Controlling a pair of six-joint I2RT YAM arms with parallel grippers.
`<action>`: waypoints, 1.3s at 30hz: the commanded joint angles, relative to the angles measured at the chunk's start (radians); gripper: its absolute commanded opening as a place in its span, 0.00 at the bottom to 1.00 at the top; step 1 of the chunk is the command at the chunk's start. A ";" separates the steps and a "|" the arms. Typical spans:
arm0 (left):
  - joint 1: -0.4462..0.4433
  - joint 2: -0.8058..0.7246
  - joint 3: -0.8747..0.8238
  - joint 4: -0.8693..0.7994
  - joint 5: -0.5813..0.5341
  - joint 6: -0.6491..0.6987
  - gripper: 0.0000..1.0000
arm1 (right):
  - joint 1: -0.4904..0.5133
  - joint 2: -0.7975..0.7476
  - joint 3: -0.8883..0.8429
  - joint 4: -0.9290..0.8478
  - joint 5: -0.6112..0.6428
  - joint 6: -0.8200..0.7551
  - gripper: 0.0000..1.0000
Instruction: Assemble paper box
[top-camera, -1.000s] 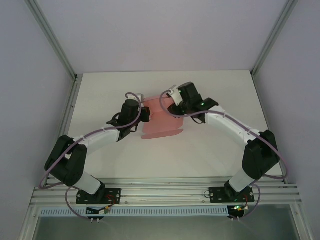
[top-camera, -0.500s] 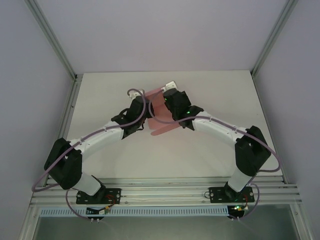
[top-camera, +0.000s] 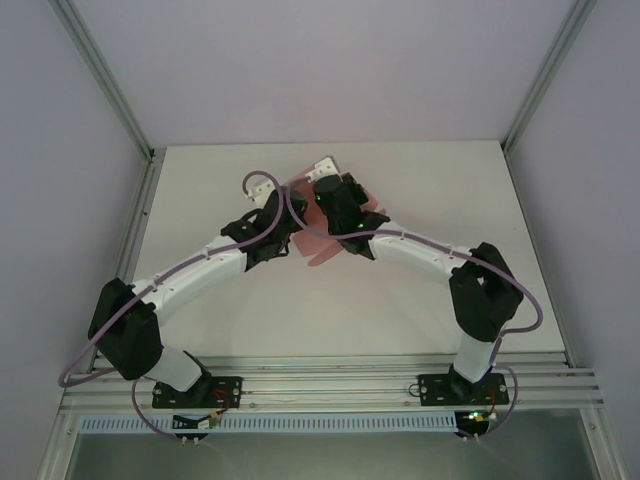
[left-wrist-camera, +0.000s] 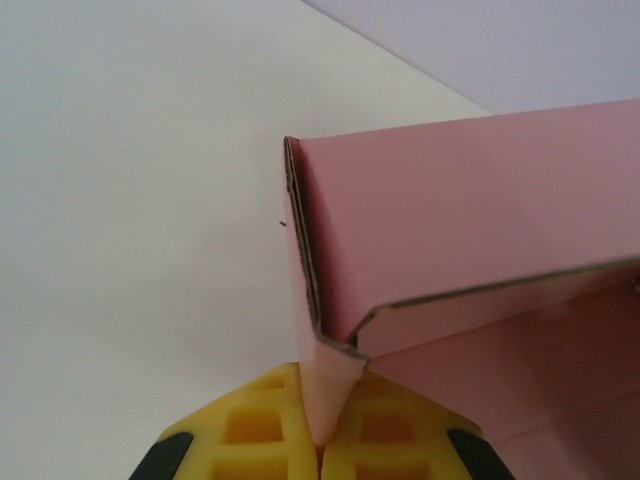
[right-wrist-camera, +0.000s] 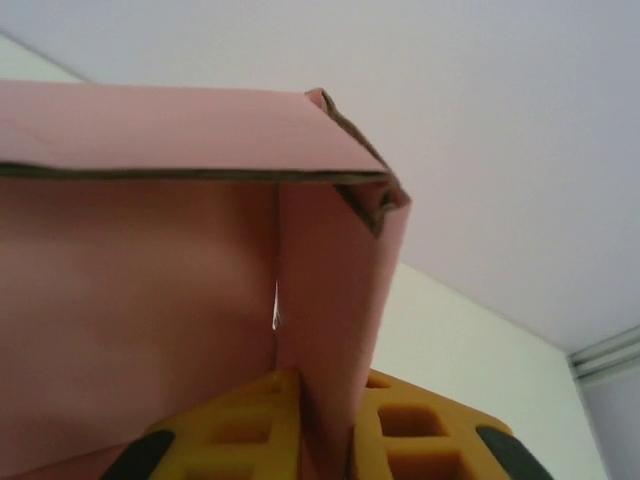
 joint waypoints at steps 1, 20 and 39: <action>-0.007 -0.042 -0.013 -0.103 -0.059 0.008 0.00 | -0.068 -0.052 0.013 -0.206 -0.097 0.143 0.19; 0.045 0.062 0.003 0.091 0.162 0.570 0.00 | -0.226 -0.616 -0.283 -0.280 -0.875 0.398 1.00; -0.040 0.435 0.555 -0.770 0.215 1.779 0.00 | -0.563 -0.758 -0.318 -0.680 -0.979 0.629 1.00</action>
